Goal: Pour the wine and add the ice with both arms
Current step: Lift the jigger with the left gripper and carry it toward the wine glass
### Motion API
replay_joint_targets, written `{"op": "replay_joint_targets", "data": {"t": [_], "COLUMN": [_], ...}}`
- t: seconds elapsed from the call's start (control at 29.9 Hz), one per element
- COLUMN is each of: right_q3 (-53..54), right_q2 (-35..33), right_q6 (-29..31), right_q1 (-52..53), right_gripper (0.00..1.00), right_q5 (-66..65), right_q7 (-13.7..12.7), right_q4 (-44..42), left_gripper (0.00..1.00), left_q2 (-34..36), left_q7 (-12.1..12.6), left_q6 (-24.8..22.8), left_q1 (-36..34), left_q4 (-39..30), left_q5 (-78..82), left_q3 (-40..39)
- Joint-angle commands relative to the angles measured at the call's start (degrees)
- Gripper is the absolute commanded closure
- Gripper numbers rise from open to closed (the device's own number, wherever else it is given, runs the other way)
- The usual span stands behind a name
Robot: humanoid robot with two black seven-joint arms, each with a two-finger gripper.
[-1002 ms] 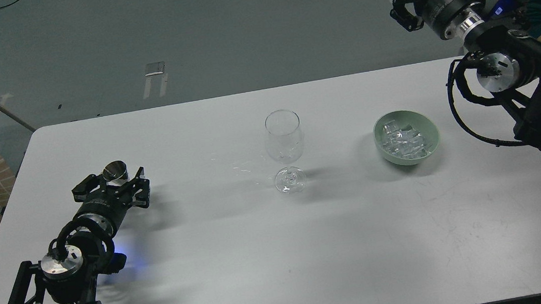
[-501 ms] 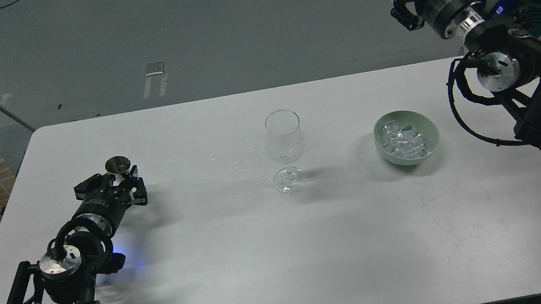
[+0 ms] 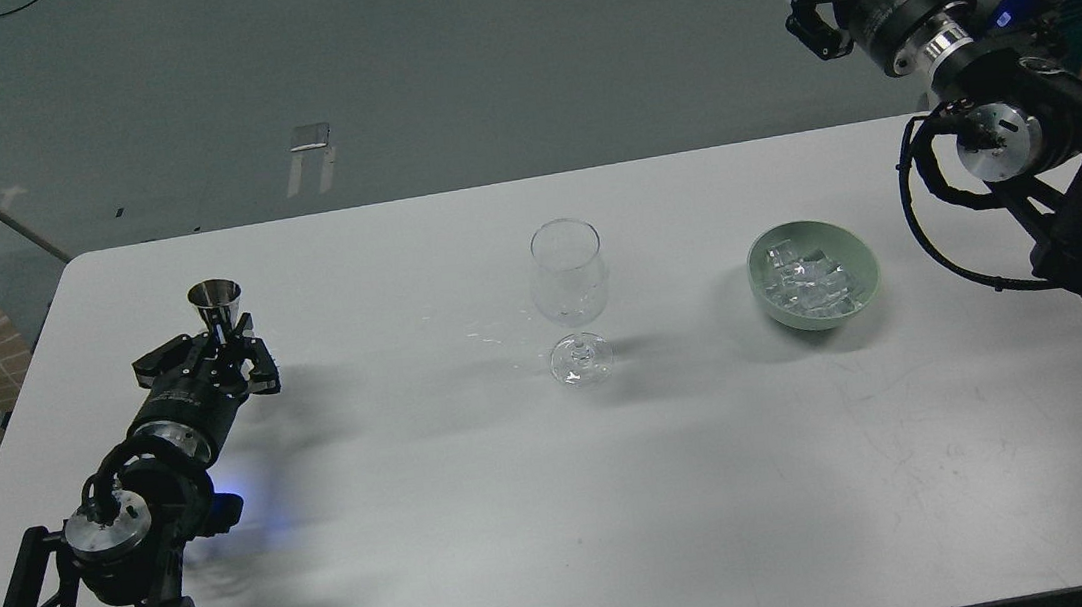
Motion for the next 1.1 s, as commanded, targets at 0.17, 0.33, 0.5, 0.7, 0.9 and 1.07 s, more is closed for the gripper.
{"op": "replay_joint_targets", "data": {"t": [0.17,0.33,0.5,0.7,0.9,1.07], "right_q3": [0.0,0.0,0.0,0.0,0.0,0.0], "right_q2": [-0.06,-0.06,-0.06,-0.06,-0.15,-0.15], "right_q6": [0.06,-0.03,-0.03,-0.03,-0.03,-0.11], "right_q1": [0.04,0.04,0.04,0.04,-0.05,-0.22], "right_gripper": [0.0,0.0,0.0,0.0,0.0,0.0], "right_q5": [0.0,0.0,0.0,0.0,0.0,0.0], "right_q7": [0.07,0.07,0.07,0.07,0.07,0.07], "right_q4": [-0.01,-0.01,-0.01,-0.01,-0.01,-0.1], "left_gripper": [1.0,0.99,0.97,0.97,0.97,0.97], "left_q2": [-0.36,-0.37,-0.98,-2.74,-3.7,-4.59], "left_q7": [1.19,1.72,1.72,1.37,1.37,1.37], "left_q6": [5.74,10.31,13.65,16.56,17.26,19.63], "left_q1": [0.11,0.02,-0.07,-1.12,-1.12,-1.12], "left_q4": [-10.62,-18.08,-23.01,-25.83,-28.29,-30.14], "left_q5": [0.04,0.13,0.74,1.27,3.72,6.62], "left_q3": [1.38,5.76,8.14,11.66,15.7,18.34]}}
